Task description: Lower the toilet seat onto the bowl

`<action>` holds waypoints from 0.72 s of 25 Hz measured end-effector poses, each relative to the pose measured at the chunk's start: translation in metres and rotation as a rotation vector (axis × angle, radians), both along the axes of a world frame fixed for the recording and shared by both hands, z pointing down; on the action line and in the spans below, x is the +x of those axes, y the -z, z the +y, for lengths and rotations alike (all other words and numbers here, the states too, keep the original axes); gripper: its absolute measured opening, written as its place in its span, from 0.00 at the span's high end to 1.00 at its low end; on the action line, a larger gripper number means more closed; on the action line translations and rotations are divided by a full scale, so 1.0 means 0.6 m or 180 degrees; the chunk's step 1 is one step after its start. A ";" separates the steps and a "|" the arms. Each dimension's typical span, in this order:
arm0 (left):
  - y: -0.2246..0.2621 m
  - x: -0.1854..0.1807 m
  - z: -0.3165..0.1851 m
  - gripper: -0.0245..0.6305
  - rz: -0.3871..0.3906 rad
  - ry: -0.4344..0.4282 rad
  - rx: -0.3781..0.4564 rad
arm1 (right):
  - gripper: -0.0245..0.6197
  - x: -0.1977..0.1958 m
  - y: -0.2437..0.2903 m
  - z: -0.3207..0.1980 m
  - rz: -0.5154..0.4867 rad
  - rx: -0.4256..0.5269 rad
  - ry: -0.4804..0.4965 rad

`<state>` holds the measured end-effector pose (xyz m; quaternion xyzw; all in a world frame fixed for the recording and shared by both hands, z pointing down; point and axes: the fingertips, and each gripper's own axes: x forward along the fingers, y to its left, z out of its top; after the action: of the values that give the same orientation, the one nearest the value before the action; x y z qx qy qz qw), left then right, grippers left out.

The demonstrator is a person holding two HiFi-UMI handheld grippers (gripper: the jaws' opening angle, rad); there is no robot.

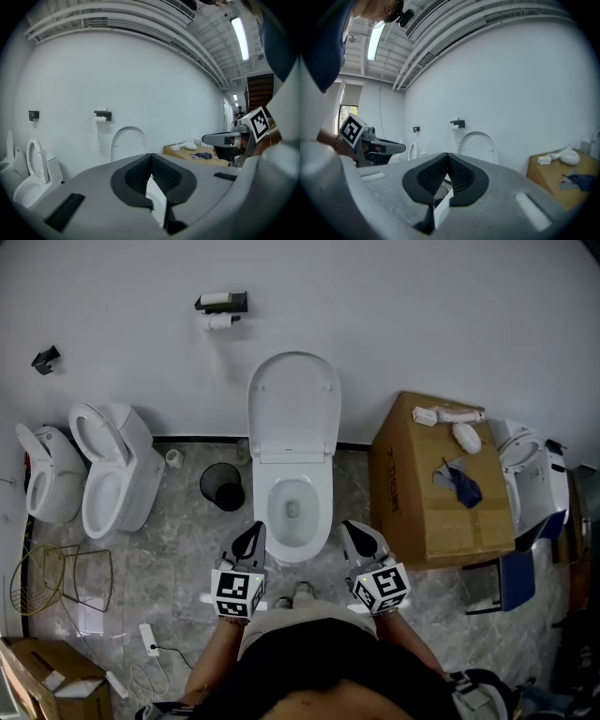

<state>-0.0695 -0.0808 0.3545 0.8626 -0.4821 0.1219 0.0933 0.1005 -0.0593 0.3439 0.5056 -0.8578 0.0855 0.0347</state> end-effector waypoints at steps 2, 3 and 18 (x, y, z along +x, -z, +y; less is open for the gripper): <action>0.001 -0.002 0.002 0.96 0.0024 0.0007 -0.0016 | 0.95 -0.003 0.004 0.000 0.0006 0.0013 0.0007; 0.002 -0.003 0.002 0.96 0.0016 -0.0001 -0.0012 | 0.95 -0.006 0.007 -0.002 -0.0010 0.0012 -0.0002; 0.013 -0.018 -0.026 0.96 0.0000 0.0050 0.0039 | 0.95 -0.011 0.008 -0.027 -0.0068 0.0009 -0.0095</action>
<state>-0.0803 -0.0966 0.3465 0.8593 -0.4896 0.1182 0.0890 0.0939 -0.0754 0.3394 0.5175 -0.8506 0.0903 0.0236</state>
